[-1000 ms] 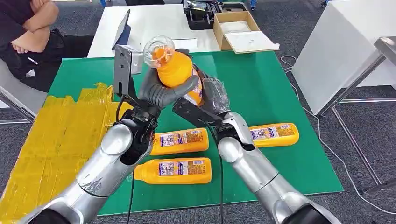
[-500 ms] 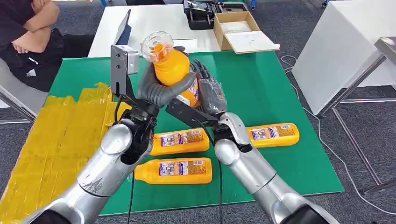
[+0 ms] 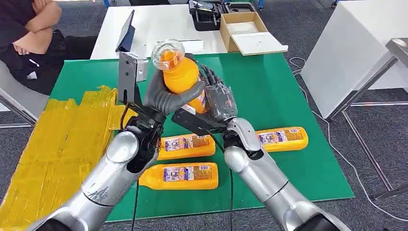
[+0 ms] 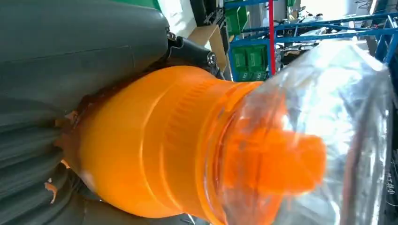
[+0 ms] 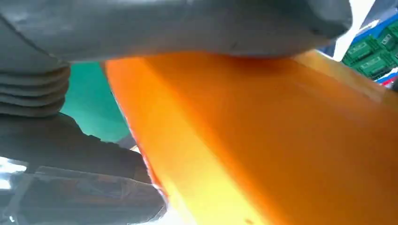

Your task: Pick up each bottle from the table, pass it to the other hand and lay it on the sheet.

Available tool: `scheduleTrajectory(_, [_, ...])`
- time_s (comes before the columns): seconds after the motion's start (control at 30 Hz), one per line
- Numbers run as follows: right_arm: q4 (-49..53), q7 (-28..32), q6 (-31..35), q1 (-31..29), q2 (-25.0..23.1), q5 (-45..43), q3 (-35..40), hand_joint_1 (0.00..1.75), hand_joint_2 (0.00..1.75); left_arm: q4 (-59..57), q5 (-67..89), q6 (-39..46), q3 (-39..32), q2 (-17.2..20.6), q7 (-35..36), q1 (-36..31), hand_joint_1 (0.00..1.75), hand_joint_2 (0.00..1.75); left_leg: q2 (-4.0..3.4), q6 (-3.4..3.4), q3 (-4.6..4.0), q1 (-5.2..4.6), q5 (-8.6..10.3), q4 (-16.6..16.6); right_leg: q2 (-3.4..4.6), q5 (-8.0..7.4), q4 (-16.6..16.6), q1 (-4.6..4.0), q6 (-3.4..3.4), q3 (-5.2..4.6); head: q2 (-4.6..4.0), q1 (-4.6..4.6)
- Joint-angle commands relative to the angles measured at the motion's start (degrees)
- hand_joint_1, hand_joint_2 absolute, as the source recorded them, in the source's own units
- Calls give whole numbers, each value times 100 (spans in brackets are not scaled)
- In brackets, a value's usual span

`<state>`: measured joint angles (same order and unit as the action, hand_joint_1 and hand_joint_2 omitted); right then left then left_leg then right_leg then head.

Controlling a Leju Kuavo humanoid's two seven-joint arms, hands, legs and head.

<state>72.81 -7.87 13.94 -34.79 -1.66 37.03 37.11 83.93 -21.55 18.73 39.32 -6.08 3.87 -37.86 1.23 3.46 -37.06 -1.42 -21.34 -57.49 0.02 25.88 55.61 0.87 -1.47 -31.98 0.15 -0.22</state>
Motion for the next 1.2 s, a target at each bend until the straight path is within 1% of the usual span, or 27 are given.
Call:
scheduleTrajectory(0.03, [138, 55, -176, 244, 541, 192, -380, 0, 0, -101, -47, -27, -289, 100, -85, -143, 175, 175, 6, -36, 32, 10, -10, 2, -17, 10, -14, -9, 12, 44, 0, 2])
scheduleTrajectory(0.07, [135, 72, -187, 250, 565, 200, -392, 0, 0, -102, -59, -34, -294, 110, -94, -143, 175, 175, 5, -27, 20, 7, -6, 1, -13, 7, -8, -6, 9, 28, 0, 2])
scheduleTrajectory(0.13, [141, 110, -218, 252, 608, 231, -368, 0, 0, -112, -77, -38, -294, 109, -105, -155, 175, 175, -1, -38, 30, 9, -9, 0, -10, 9, -9, -8, 13, 38, 0, 0])
scheduleTrajectory(0.23, [156, 109, -221, 257, 600, 231, -360, 0, 0, -115, -82, -38, -288, 100, -106, -164, 175, 175, 2, -21, 12, 4, -4, -1, -8, 4, -4, -4, 7, 16, 0, -2])
scheduleTrajectory(0.3, [247, 193, -295, 286, 697, 295, -227, 0, 0, -137, -146, 33, -380, 112, -147, -222, 175, 175, -7, -34, 23, 6, -9, -2, -2, 6, -5, -5, 12, 27, 0, 2])
scheduleTrajectory(0.33, [321, 252, -374, 313, 752, 300, -144, 0, 0, -159, -180, 77, -448, 129, -173, -273, 175, 175, -6, -20, 8, 2, -4, -1, 1, 3, -1, -3, 7, 11, 0, 2])
scheduleTrajectory(0.37, [413, 308, -399, 353, 807, 338, -75, 0, 0, -179, -201, 96, -518, 161, -183, -335, 175, 175, -15, -27, 16, 4, -9, -2, 5, 4, -2, -6, 9, 18, 0, 0])
scheduleTrajectory(0.43, [696, 429, -475, 498, 928, 371, 60, 0, 0, -237, -190, 189, -764, 267, -272, -496, 175, 175, -20, -39, 25, 7, -13, -3, 0, 5, -3, -9, 8, 30, 0, 2])
scheduleTrajectory(0.47, [860, 459, -526, 578, 980, 349, 90, 0, 0, -289, -211, 194, -891, 329, -274, -586, 175, 175, -8, -25, 10, 4, -5, -3, -6, 2, 1, -5, 3, 12, 0, 0])
scheduleTrajectory(0.5, [1058, 492, -573, 681, 1046, 350, 122, 0, 0, -331, -278, 191, -1110, 396, -277, -681, 175, 175, -4, -32, 14, 4, -8, -6, -9, 5, 3, -5, 6, 16, 0, 0])
scheduleTrajectory(0.53, [1174, 500, -573, 761, 1087, 364, 120, 0, 0, -343, -309, 173, -1233, 452, -263, -737, 175, 175, -4, -23, 4, 6, -5, -6, -3, 0, 2, -7, 3, 5, 0, 2])
scheduleTrajectory(0.57, [1403, 564, -670, 929, 1154, 327, 69, 0, 0, -308, -423, 177, -1536, 534, -329, -800, 175, 175, -12, -46, 27, 11, -15, -9, -2, 9, 2, -11, 13, 29, 0, 0])
scheduleTrajectory(0.6, [1496, 568, -686, 1000, 1187, 324, 42, 0, 0, -281, -474, 114, -1646, 607, -310, -829, 175, 175, -9, -24, 9, 2, -5, -2, 1, 1, 3, -2, 3, 6, 0, 0])
scheduleTrajectory(0.7, [1839, 639, -707, 1300, 1424, 263, -146, 0, 0, -88, -380, 220, -2193, 814, -440, -905, 175, 175, -17, -32, 19, 6, -10, -3, 5, 3, 1, -6, 7, 16, 0, 0])
scheduleTrajectory(0.73, [1905, 689, -748, 1371, 1462, 235, -231, 0, 0, -46, -343, 158, -2330, 829, -368, -910, 175, 175, -8, -20, 6, 4, -4, -2, -1, 1, 3, -2, 2, 3, 0, 2])
scheduleTrajectory(0.8, [1920, 705, -761, 1388, 1469, 232, -255, 0, 0, -26, -333, 128, -2368, 838, -341, -904, 175, 175, -16, -36, 20, 10, -14, -8, 3, 8, 4, -8, 9, 18, 0, 0])
scheduleTrajectory(0.83, [1902, 718, -775, 1378, 1460, 233, -272, 0, 0, -16, -313, 119, -2372, 806, -334, -886, 175, 175, -11, -23, 8, 7, -7, -5, 1, 3, 4, -4, 3, 5, 0, 2])
scheduleTrajectory(0.9, [1877, 726, -785, 1362, 1429, 235, -277, 0, 0, -18, -283, 114, -2349, 766, -334, -864, 175, 175, -20, -36, 24, 11, -15, -6, 6, 6, -1, -7, 7, 23, 0, 0])
scheduleTrajectory(0.97, [1870, 727, -788, 1355, 1417, 237, -275, 0, 0, -22, -270, 116, -2332, 754, -337, -857, 175, 175, -6, -16, 4, 7, -3, -1, -1, -1, 0, -4, 0, 3, 0, 2])
scheduleTrajectory(1.03, [1870, 727, -788, 1355, 1417, 237, -275, 0, 0, -22, -270, 116, -2332, 754, -337, -857, 175, 175, -12, -32, 21, 10, -11, -4, 2, 4, -3, -6, 5, 22, 0, 2])
scheduleTrajectory(1.07, [1870, 727, -788, 1355, 1417, 237, -275, 0, 0, -22, -270, 116, -2332, 754, -337, -857, 175, 175, -8, -20, 8, 6, -5, -2, 2, 0, 0, -4, 2, 8, 0, 2])
scheduleTrajectory(1.1, [1870, 727, -788, 1355, 1417, 237, -275, 0, 0, -22, -270, 116, -2332, 754, -337, -857, 175, 175, -17, -33, 21, 10, -12, -5, 7, 4, -2, -8, 6, 24, 0, 2])
scheduleTrajectory(1.13, [1870, 727, -788, 1355, 1417, 237, -275, 0, 0, -22, -270, 116, -2332, 754, -337, -857, 175, 175, -11, -21, 7, 5, -5, -3, 5, -1, 0, -5, 2, 8, 0, 2])
scheduleTrajectory(1.17, [1909, 740, -776, 1396, 1490, 250, -304, 0, 0, -26, -49, 272, -2371, 824, -479, -896, 175, 175, -16, -34, 22, 5, -11, -3, 6, 4, -2, -6, 6, 25, 0, 0])
scheduleTrajectory(1.2, [1998, 752, -730, 1483, 1637, 270, -366, 0, 0, -26, 169, 352, -2417, 985, -540, -947, 175, 175, -9, -19, 6, 4, -3, -2, 3, -2, -1, -6, 2, 9, 0, 2])
